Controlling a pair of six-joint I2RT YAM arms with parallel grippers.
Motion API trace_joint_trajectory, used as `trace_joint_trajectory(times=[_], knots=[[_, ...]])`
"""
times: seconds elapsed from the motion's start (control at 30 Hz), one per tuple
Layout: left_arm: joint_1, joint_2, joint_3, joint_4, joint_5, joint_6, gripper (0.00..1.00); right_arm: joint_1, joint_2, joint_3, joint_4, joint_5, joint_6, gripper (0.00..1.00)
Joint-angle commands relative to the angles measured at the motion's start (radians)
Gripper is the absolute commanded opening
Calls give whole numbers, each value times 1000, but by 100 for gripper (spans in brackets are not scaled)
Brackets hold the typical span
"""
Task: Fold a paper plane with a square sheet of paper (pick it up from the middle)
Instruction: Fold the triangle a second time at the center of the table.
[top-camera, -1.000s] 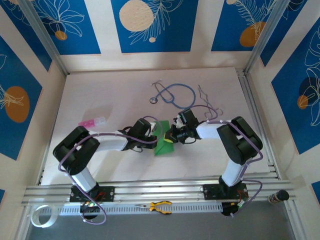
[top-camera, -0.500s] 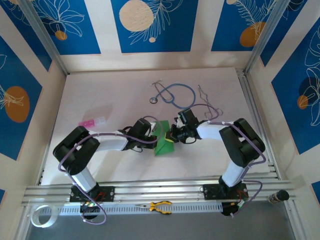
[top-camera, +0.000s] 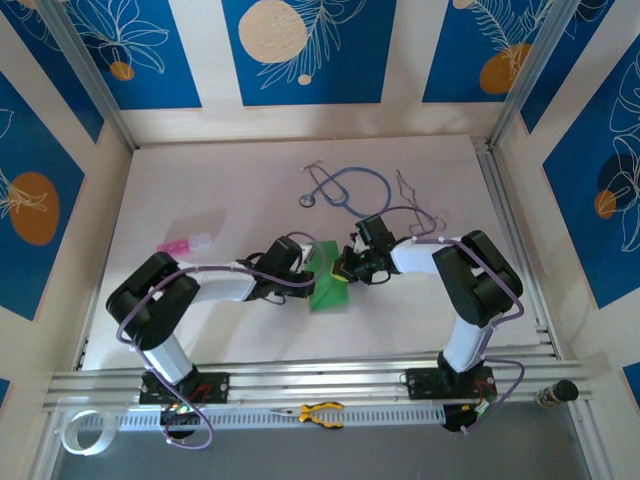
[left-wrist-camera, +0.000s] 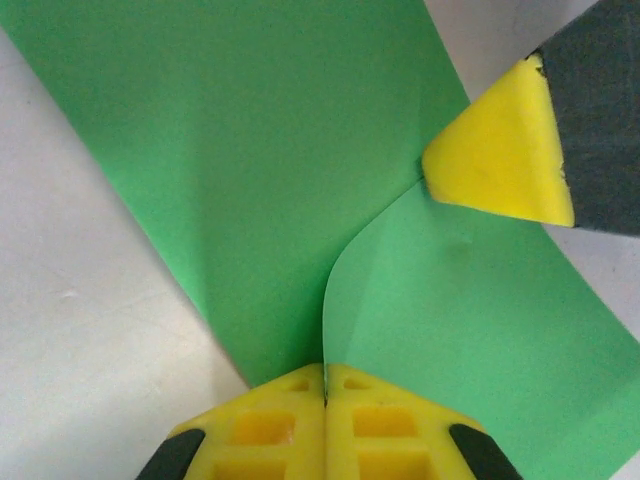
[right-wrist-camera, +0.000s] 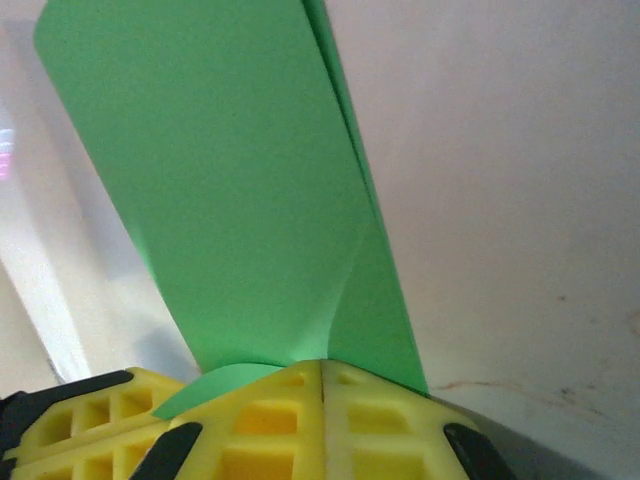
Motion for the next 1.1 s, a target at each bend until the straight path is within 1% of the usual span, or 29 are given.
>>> trace_joint_trajectory(times=[0.0, 0.13, 0.23, 0.33, 0.4, 0.43, 0.5, 0.63, 0.7, 0.8, 1.07], knots=[[8, 16, 3, -53, 18, 12, 0, -23, 17, -63, 18, -9, 40, 0], [8, 17, 6, -55, 17, 14, 0, -50, -31, -66, 28, -29, 52, 0], [7, 22, 10, -58, 21, 15, 0, -70, -45, -47, -20, 7, 39, 0], [8, 23, 14, -60, 23, 17, 0, -57, -68, -10, -124, 111, -4, 0], [8, 20, 14, -61, 21, 16, 0, -16, -105, 24, -193, 205, -50, 0], [8, 18, 12, -60, 20, 15, 0, -3, -117, 36, -209, 216, -67, 0], [8, 17, 11, -62, 18, 15, 0, 13, -144, 37, -199, 193, -69, 0], [8, 15, 11, -60, 18, 12, 0, 27, -190, -24, -80, 112, -31, 2], [7, 13, 11, -58, 18, 9, 0, 28, -178, -32, -33, 24, -21, 1], [7, 13, 13, -61, 20, 11, 0, 36, -138, -26, -6, -47, -7, 2], [8, 17, 15, -61, 23, 15, 0, 37, -53, -18, -15, -50, -7, 1]])
